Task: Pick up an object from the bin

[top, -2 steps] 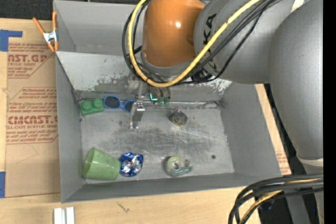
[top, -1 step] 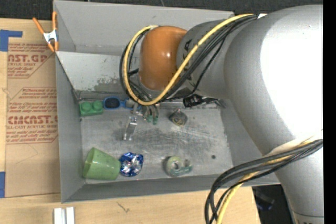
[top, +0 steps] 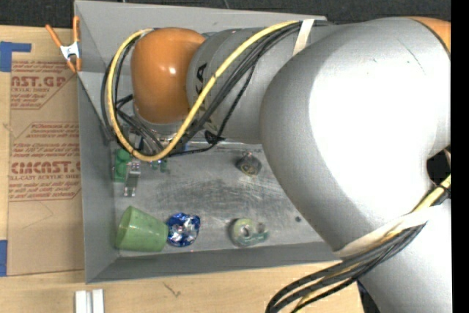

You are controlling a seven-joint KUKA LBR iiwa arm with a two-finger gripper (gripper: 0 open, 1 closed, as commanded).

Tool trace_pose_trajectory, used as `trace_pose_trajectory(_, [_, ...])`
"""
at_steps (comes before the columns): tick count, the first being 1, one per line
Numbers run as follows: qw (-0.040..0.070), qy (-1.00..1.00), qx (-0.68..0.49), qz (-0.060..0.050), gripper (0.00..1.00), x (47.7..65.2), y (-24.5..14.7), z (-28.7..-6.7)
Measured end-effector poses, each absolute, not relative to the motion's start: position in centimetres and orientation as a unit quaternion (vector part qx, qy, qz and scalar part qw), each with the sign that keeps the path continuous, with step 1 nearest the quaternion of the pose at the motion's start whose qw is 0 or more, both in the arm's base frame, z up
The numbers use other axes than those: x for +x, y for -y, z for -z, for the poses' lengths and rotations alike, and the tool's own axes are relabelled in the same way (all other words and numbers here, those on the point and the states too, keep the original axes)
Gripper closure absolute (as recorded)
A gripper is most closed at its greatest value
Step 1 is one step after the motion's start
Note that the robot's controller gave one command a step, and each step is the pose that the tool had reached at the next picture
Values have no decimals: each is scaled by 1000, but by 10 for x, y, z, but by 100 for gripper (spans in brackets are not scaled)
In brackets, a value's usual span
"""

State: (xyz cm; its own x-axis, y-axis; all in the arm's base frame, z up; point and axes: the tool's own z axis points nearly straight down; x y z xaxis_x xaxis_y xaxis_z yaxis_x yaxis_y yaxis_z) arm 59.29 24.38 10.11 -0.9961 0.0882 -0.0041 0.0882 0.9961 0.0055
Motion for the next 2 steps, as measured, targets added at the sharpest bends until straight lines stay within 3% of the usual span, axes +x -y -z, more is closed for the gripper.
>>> trace_pose_trajectory(1, [1,-999,33,0,0,594,-239,-106])
trace_pose_trajectory(2, [3,-1000,-21,-1,0,596,-241,-72])
